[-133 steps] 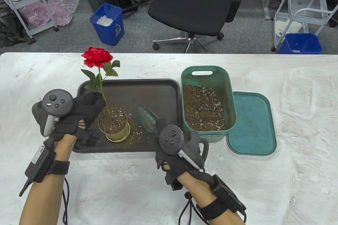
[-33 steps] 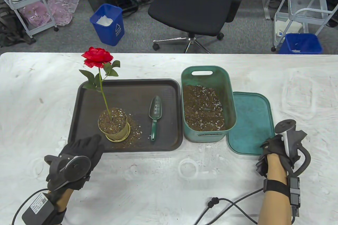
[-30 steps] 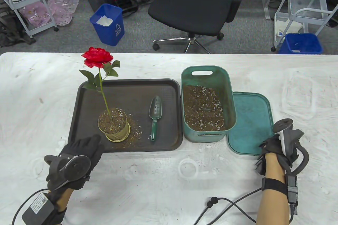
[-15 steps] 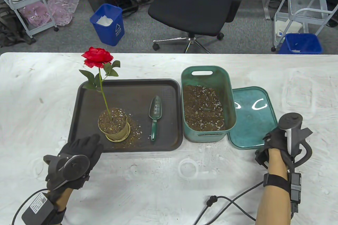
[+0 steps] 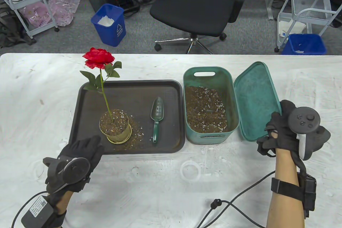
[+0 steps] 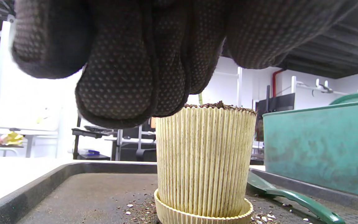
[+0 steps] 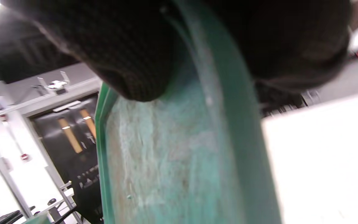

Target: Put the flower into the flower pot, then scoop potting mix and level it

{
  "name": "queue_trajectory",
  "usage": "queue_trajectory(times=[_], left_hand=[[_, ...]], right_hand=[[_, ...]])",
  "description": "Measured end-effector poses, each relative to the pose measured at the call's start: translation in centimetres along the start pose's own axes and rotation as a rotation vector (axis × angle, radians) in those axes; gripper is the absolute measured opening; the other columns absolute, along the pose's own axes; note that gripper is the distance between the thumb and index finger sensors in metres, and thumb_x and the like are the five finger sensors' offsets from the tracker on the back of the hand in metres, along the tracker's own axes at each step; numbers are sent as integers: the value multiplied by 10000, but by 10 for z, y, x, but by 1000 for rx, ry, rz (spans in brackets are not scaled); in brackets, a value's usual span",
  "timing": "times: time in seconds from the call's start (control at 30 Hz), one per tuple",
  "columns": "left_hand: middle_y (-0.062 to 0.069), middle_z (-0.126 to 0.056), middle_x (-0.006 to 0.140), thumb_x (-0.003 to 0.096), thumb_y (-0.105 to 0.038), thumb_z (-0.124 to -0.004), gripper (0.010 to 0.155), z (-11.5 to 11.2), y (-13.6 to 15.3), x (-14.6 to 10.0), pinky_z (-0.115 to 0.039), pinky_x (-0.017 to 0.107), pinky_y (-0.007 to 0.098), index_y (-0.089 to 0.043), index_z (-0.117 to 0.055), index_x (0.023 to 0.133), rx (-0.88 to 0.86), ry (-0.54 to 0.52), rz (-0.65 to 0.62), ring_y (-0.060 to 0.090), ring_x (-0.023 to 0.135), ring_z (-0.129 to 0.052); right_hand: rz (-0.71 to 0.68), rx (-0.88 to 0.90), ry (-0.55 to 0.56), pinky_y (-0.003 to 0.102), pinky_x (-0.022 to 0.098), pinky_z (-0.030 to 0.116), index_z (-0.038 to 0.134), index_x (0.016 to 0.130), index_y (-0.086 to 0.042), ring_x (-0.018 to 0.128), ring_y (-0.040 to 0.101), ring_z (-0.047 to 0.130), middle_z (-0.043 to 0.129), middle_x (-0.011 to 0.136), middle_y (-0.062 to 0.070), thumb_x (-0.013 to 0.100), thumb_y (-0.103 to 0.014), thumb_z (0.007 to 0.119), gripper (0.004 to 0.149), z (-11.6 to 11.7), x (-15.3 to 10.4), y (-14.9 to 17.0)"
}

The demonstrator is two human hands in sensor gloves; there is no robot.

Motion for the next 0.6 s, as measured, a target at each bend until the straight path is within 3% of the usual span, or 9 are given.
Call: queue_trajectory(times=[0.17, 0.27, 0.43, 0.6], left_hand=[[25, -1041, 691, 390, -528, -822, 522, 0, 0, 0, -938, 364, 419, -223, -945, 796, 1, -4, -2, 236, 402, -1142], [24, -1042, 690, 391, -527, -822, 521, 0, -1, 0, -939, 364, 419, -223, -945, 796, 1, -4, -1, 236, 401, -1142], [21, -1043, 690, 390, -528, -822, 521, 2, -1, -1, -938, 364, 420, -224, -946, 794, 2, -13, -2, 236, 401, -1142], [22, -1042, 689, 391, -528, -822, 521, 1, -2, -1, -938, 367, 419, -224, -946, 794, 5, -9, -2, 237, 401, -1142]], right_hand=[[-214, -200, 168, 448, 194, 921, 837, 817, -147, 336, 293, 1011, 941, 625, 136, 340, -224, 947, 495, -33, -36, -70], [-308, -288, 234, 441, 188, 920, 841, 817, -144, 329, 289, 1008, 943, 622, 137, 340, -226, 947, 495, -39, -57, -100], [-458, -374, 323, 420, 163, 902, 850, 808, -138, 302, 275, 984, 940, 609, 142, 346, -230, 944, 480, -29, -94, -138], [-659, -431, 407, 402, 130, 892, 853, 804, -157, 285, 265, 977, 940, 610, 130, 361, -253, 920, 459, 3, -138, -157]])
Point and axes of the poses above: the tracker on the back of each hand, its own y axis roughly to the little-finger side, its own x axis roughly from the wrist to the fingertips, z = x × y, the point moved 4 cm from there along x, roughly from the wrist to the fingertips
